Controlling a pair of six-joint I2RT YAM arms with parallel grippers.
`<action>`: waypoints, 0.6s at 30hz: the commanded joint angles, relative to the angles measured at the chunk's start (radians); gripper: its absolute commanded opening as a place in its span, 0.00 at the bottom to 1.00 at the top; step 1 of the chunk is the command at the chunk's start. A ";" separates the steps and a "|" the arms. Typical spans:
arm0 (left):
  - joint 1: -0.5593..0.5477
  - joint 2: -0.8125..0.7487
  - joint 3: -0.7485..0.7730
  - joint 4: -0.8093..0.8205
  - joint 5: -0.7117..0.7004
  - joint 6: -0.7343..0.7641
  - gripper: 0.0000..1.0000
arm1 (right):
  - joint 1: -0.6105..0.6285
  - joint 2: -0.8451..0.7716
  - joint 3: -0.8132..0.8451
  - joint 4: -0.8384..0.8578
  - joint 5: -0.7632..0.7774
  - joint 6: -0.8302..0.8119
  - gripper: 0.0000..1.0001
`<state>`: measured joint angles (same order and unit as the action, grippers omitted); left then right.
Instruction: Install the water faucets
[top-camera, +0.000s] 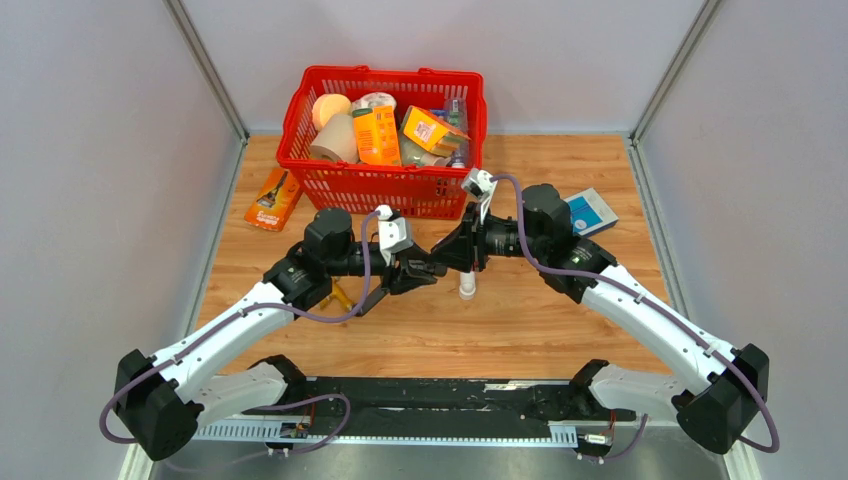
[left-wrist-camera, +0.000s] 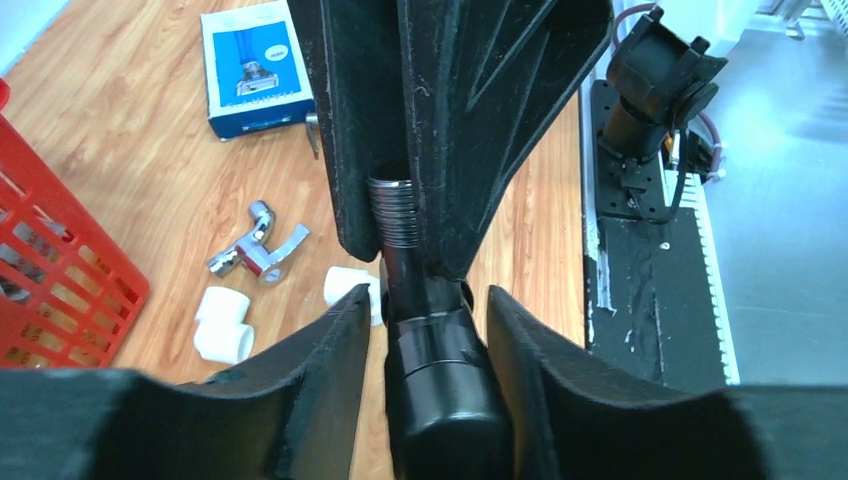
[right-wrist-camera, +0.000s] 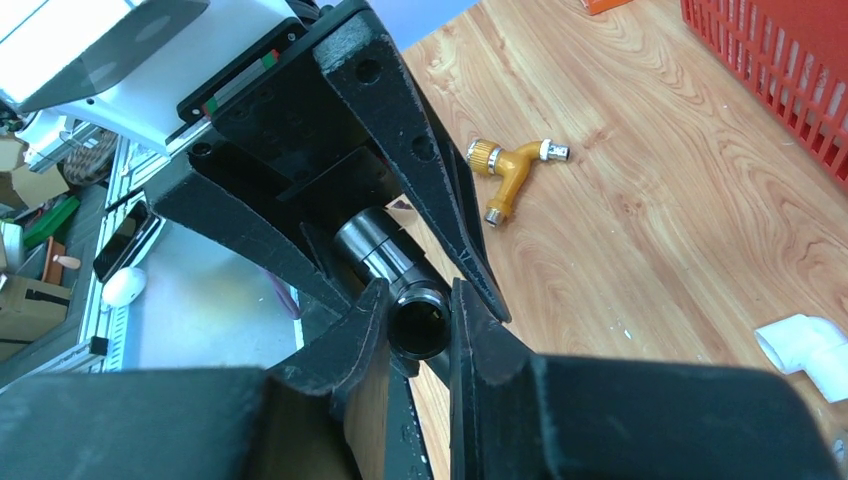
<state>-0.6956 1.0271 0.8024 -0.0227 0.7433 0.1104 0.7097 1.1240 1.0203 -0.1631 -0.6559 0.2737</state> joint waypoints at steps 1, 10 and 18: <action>0.004 -0.002 0.028 0.079 0.008 -0.029 0.48 | -0.001 -0.018 0.060 0.112 -0.044 0.047 0.00; 0.004 -0.050 0.003 0.035 -0.171 -0.003 0.00 | -0.015 -0.038 0.035 0.088 0.024 0.032 0.39; 0.045 -0.075 0.050 -0.140 -0.416 0.034 0.00 | -0.144 -0.076 0.006 -0.004 0.120 0.047 0.90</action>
<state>-0.6796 0.9691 0.7986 -0.1192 0.4671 0.1123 0.6247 1.0908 1.0206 -0.1539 -0.5972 0.2897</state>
